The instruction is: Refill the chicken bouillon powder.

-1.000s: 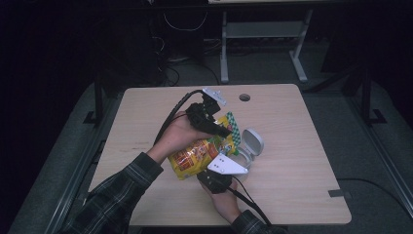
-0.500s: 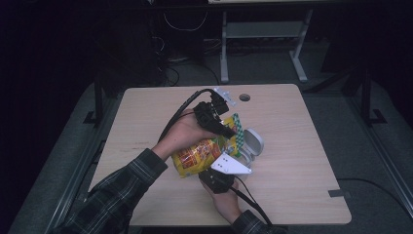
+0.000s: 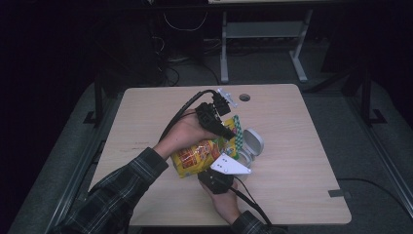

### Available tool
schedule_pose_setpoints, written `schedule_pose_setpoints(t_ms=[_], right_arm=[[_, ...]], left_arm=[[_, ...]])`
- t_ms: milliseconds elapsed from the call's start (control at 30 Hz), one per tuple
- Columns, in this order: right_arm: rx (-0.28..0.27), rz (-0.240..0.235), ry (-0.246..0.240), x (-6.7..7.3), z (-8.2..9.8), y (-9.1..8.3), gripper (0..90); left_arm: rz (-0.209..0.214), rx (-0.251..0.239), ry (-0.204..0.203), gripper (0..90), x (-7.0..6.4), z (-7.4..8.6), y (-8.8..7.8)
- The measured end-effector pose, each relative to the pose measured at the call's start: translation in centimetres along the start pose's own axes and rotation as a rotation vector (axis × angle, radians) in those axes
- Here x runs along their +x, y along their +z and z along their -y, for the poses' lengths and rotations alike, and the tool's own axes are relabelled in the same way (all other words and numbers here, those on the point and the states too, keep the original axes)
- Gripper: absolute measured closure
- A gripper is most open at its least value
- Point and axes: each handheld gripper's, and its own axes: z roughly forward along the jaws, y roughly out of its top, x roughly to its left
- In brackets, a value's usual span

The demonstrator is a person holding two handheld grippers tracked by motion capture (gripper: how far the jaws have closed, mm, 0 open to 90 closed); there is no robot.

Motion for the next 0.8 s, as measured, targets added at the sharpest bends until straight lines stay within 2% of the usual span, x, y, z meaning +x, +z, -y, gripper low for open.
schedule_pose_setpoints(t_ms=[800], right_arm=[[-0.001,-0.003,0.008,-0.03,0.04,-0.03,89.9]], left_arm=[[-0.001,0.012,0.001,89.8,0.06,-0.13,0.24]])
